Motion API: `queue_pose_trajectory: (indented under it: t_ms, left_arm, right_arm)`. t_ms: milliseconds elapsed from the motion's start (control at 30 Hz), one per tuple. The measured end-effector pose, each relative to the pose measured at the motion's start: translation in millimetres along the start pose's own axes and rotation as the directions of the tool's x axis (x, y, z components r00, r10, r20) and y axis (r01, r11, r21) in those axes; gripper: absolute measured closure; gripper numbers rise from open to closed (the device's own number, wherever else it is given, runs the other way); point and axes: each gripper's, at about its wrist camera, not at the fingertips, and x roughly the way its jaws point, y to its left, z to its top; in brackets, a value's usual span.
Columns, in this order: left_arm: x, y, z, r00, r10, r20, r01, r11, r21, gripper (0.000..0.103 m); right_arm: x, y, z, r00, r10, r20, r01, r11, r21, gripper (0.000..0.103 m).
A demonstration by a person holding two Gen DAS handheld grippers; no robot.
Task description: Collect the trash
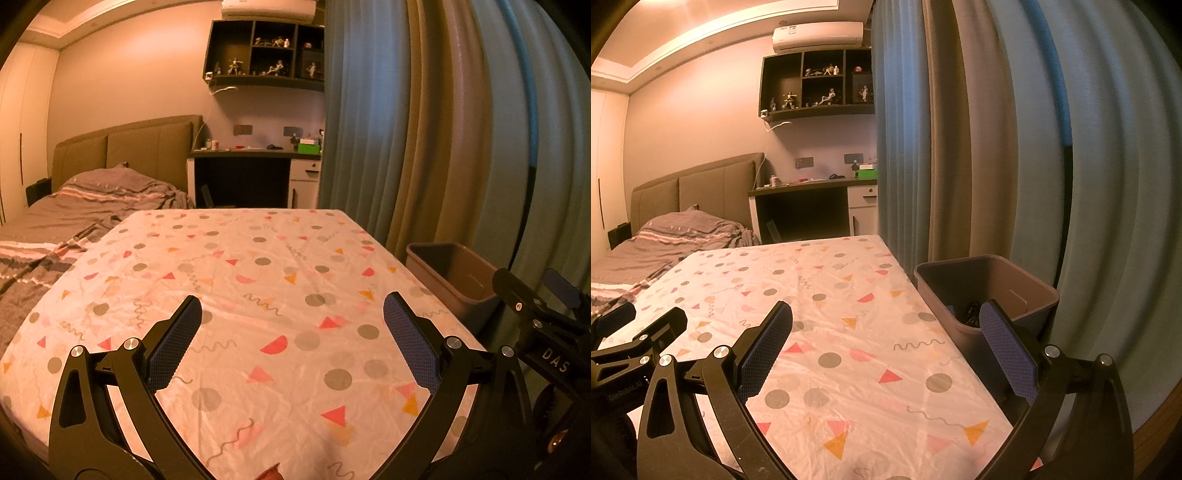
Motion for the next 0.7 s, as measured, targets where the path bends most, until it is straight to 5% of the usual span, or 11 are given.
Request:
queue_pose_trajectory:
  t_ms: [367, 700]
  left_arm:
    - [-6, -12, -2, 0.999, -0.032, 0.025, 0.031, 0.999, 0.035, 0.006]
    - [-5, -10, 0, 1.0, -0.023, 0.016, 0.023, 0.999, 0.03, 0.019]
  right_arm:
    - [-1, -1, 0, 1.0, 0.001, -0.002, -0.001, 1.0, -0.002, 0.006]
    - [-1, 2, 0, 1.0, -0.002, -0.001, 0.002, 1.0, 0.003, 0.006]
